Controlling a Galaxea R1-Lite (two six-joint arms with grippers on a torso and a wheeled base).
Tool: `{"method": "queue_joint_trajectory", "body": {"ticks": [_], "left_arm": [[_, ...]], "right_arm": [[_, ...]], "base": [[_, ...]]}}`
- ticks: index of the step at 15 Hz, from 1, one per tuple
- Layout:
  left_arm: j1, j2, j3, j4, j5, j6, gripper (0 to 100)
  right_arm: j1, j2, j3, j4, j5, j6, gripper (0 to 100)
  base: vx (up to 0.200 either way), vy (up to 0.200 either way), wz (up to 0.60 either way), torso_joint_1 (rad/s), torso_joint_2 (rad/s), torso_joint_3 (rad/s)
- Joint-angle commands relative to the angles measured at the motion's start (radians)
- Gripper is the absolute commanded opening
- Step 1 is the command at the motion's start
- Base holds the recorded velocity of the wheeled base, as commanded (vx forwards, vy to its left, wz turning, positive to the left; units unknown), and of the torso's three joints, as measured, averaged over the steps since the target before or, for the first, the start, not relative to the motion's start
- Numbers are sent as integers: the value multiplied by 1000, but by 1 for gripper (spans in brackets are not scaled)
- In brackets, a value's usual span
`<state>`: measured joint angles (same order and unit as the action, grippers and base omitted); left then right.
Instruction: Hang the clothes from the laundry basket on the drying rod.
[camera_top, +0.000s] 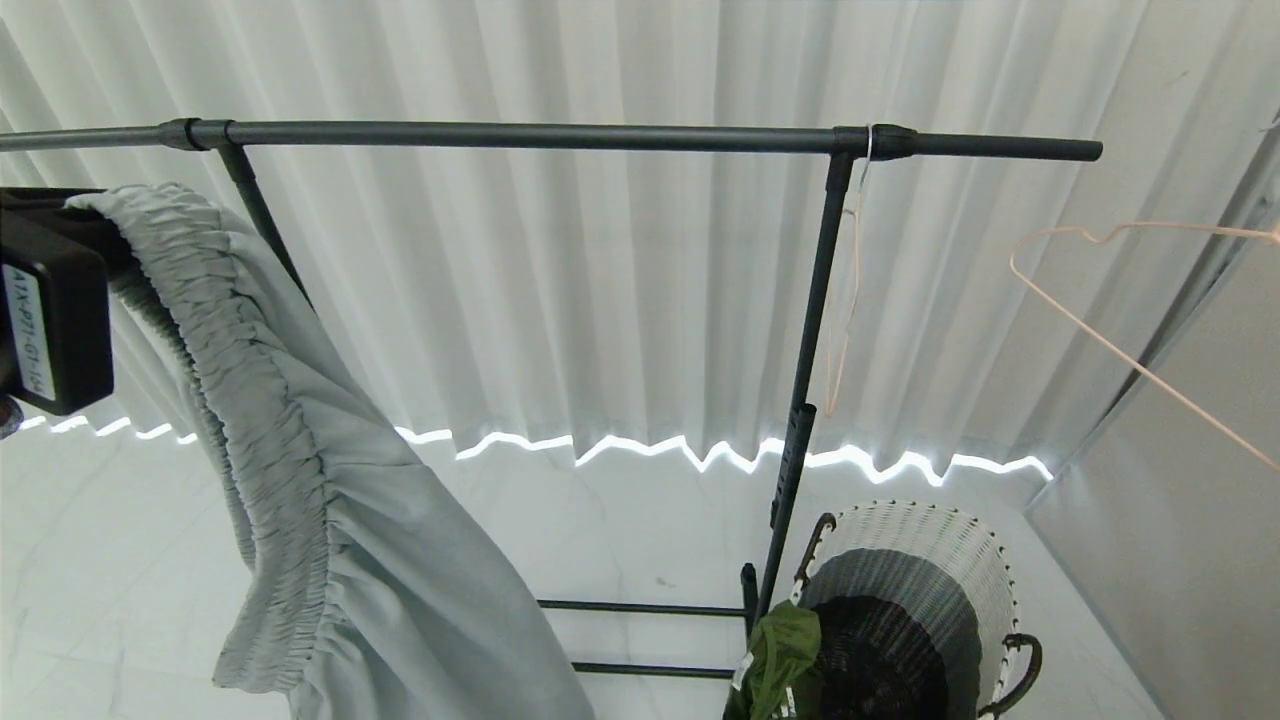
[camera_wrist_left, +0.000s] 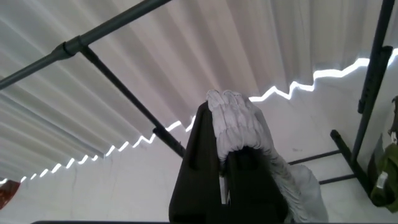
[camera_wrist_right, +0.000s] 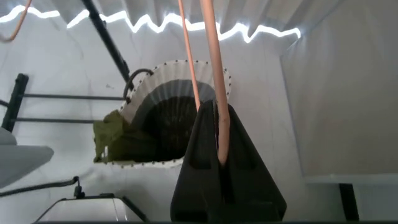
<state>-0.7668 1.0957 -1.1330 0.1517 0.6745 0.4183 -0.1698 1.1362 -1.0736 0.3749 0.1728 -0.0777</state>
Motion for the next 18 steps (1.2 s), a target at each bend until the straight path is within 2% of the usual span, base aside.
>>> {"method": "queue_joint_trajectory", "body": {"ticks": [1, 2, 9, 18], "left_arm": [[0, 3, 2, 0, 0, -1, 0], [0, 3, 6, 0, 0, -1, 0], [0, -4, 29, 0, 2, 0, 0], [1, -2, 24, 0, 2, 2, 0]], "right_arm": [[3, -9, 1, -1, 1, -1, 0], [4, -15, 1, -1, 1, -1, 0], [36, -41, -3, -7, 4, -1, 0], [122, -70, -12, -34, 5, 7, 0]], "base": [[-200, 0, 0, -2, -2, 7], [-200, 0, 0, -2, -2, 2], [0, 0, 0, 0, 0, 0], [0, 200, 0, 2, 3, 0]]}}
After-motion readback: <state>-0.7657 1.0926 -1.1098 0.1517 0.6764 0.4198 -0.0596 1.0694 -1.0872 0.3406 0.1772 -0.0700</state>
